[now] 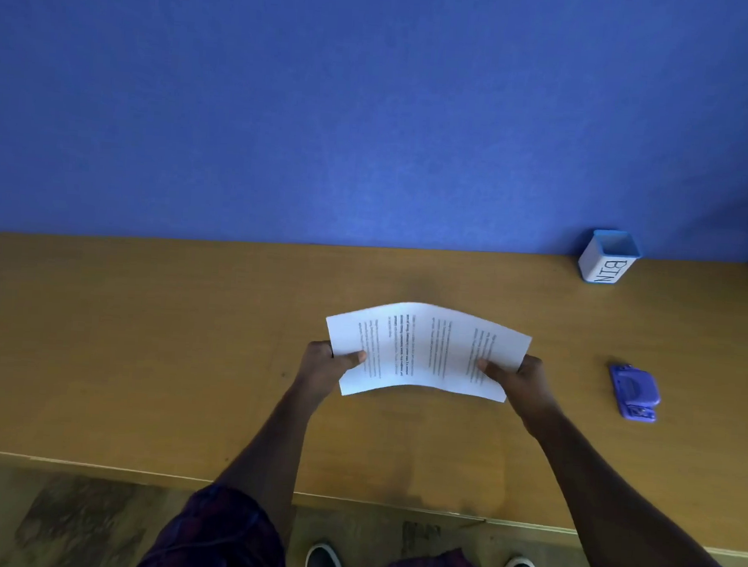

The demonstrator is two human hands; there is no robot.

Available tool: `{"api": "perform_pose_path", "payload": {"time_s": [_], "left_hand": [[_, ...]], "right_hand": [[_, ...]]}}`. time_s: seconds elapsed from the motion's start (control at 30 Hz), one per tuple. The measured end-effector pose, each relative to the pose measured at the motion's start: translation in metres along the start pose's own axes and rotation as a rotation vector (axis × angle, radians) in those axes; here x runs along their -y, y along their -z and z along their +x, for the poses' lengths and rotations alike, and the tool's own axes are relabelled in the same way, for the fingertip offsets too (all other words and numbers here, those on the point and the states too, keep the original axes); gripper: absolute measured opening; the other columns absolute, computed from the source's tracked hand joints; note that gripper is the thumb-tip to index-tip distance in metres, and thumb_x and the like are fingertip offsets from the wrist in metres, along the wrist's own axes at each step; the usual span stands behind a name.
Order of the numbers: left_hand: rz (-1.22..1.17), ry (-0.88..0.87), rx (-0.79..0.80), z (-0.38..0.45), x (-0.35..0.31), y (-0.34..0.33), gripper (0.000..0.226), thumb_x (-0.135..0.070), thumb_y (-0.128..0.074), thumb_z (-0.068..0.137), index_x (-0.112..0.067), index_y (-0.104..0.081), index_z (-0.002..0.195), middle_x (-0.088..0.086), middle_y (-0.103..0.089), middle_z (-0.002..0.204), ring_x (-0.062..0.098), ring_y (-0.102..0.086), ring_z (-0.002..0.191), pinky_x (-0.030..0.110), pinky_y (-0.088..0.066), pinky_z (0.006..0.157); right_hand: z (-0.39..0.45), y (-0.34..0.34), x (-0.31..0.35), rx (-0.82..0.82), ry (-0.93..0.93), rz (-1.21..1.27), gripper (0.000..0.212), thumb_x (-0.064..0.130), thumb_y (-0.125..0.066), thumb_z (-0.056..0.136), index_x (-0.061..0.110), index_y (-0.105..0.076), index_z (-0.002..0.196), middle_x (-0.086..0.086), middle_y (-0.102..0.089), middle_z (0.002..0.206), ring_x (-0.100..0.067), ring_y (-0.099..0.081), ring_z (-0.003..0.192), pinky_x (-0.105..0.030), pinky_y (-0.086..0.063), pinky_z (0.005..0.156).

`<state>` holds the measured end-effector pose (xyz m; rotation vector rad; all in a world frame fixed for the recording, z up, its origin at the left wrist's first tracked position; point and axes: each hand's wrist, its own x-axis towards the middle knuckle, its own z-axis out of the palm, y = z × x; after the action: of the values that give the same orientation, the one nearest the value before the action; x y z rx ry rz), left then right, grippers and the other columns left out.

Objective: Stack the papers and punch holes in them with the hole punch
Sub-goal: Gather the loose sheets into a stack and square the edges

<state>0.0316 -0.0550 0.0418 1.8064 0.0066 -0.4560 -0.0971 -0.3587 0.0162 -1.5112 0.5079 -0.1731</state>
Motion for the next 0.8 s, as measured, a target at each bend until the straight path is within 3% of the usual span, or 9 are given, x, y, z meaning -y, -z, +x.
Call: {"api": "perform_pose_path", "payload": {"time_s": [0.07, 0.2, 0.4, 0.57, 0.7, 0.8], "left_hand": [[-0.002, -0.022, 0.013, 0.002, -0.001, 0.002, 0.024, -0.008, -0.081, 0.084, -0.010, -0.079, 0.107, -0.002, -0.080, 0.105, 0.015, -0.077, 0.097, 0.036, -0.060, 0.087], [0.108, 0.000, 0.043, 0.001, 0.004, 0.000, 0.026, -0.005, -0.079, 0.086, -0.006, -0.077, 0.112, 0.006, -0.078, 0.109, 0.024, -0.075, 0.103, 0.043, -0.060, 0.091], [-0.001, -0.015, -0.005, 0.003, 0.003, 0.001, 0.025, -0.005, -0.081, 0.084, -0.007, -0.079, 0.108, 0.001, -0.080, 0.105, 0.015, -0.077, 0.096, 0.035, -0.059, 0.084], [0.148, 0.005, -0.010, 0.001, 0.010, -0.006, 0.020, -0.007, -0.080, 0.084, -0.006, -0.079, 0.105, 0.003, -0.079, 0.101, 0.020, -0.075, 0.094, 0.040, -0.060, 0.083], [0.020, 0.058, -0.104, 0.000, 0.009, -0.008, 0.014, -0.008, -0.079, 0.085, -0.021, -0.080, 0.082, -0.009, -0.080, 0.083, 0.012, -0.076, 0.078, 0.024, -0.059, 0.063], [-0.111, 0.110, -0.161, -0.002, 0.009, -0.010, 0.017, -0.008, -0.080, 0.084, -0.023, -0.079, 0.076, -0.009, -0.080, 0.082, 0.006, -0.075, 0.069, 0.022, -0.057, 0.059]], "right_hand": [[0.001, 0.000, 0.002, -0.012, 0.021, -0.004, 0.014, 0.012, -0.080, 0.085, 0.018, -0.079, 0.098, -0.003, -0.080, 0.102, -0.024, -0.075, 0.098, -0.045, -0.059, 0.088], [0.003, 0.001, -0.007, -0.068, -0.077, -0.110, 0.014, 0.012, -0.083, 0.081, 0.021, -0.077, 0.089, 0.000, -0.080, 0.093, -0.023, -0.075, 0.095, -0.046, -0.059, 0.086], [0.001, 0.000, -0.002, -0.033, 0.047, -0.025, 0.018, 0.018, -0.082, 0.083, 0.030, -0.080, 0.097, 0.004, -0.079, 0.102, -0.012, -0.075, 0.096, -0.026, -0.059, 0.076], [0.007, 0.003, -0.019, -0.121, -0.063, -0.111, 0.014, 0.015, -0.083, 0.083, 0.018, -0.078, 0.096, 0.000, -0.079, 0.096, -0.024, -0.075, 0.096, -0.046, -0.060, 0.084], [0.005, -0.001, -0.011, -0.193, 0.016, -0.121, 0.034, 0.021, -0.083, 0.082, 0.016, -0.073, 0.114, 0.005, -0.076, 0.106, -0.021, -0.072, 0.103, -0.035, -0.057, 0.081], [-0.001, -0.007, -0.004, -0.361, -0.001, -0.057, 0.072, 0.035, -0.086, 0.079, 0.021, -0.051, 0.140, 0.009, -0.057, 0.134, -0.011, -0.056, 0.119, -0.033, -0.048, 0.093]]}}
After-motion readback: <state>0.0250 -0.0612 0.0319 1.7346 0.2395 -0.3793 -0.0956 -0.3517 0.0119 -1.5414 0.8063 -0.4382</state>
